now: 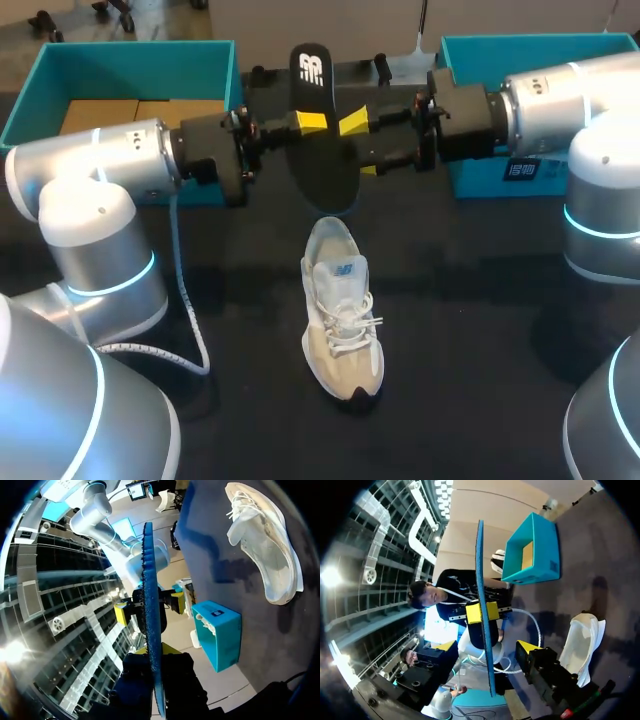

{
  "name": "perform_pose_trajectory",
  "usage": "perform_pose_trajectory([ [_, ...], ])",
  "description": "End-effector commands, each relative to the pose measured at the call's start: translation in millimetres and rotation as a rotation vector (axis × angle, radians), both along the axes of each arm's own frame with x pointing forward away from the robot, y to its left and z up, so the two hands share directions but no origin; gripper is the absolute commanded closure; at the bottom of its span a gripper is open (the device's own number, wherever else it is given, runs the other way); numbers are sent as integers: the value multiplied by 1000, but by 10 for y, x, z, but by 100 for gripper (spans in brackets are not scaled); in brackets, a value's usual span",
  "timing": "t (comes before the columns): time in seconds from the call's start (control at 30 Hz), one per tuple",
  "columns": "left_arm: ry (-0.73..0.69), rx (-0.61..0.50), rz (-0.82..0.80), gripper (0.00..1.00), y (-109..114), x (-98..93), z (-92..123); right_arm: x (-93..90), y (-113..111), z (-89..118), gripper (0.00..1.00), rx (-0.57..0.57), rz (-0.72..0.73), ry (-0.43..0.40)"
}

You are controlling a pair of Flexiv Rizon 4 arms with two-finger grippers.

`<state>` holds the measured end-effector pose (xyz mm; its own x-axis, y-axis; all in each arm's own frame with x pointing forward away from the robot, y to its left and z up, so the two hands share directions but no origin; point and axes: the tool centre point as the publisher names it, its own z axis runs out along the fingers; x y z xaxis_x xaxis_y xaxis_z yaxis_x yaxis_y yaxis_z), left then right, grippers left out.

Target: Take the shoe out of the shoebox, open the shoe tongue, remove and reinsert the insole, then place the shoe into the shoebox

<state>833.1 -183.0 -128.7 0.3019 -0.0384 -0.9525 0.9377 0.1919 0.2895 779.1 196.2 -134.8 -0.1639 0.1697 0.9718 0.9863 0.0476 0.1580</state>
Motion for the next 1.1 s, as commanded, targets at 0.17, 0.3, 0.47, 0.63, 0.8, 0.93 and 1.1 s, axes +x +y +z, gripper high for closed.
perform_pose_trajectory([
  [0.17,5,-8,15,100,-135,-15,7,58,78,-39,58,2,22,1],
  [0.3,16,-14,23,100,-160,-9,6,60,106,-49,60,6,33,4],
  [0.47,16,-13,17,100,-200,-12,1,62,146,-70,66,11,41,9],
  [0.63,12,-25,23,100,-223,14,17,50,163,-75,73,16,41,12],
  [0.8,10,-26,24,100,-248,23,18,49,170,-77,90,17,42,14],
  [0.93,11,-29,26,100,-248,32,20,44,163,-75,100,18,38,13],
  [1.1,12,-18,26,100,-238,44,-2,40,168,-72,100,19,42,13],
])
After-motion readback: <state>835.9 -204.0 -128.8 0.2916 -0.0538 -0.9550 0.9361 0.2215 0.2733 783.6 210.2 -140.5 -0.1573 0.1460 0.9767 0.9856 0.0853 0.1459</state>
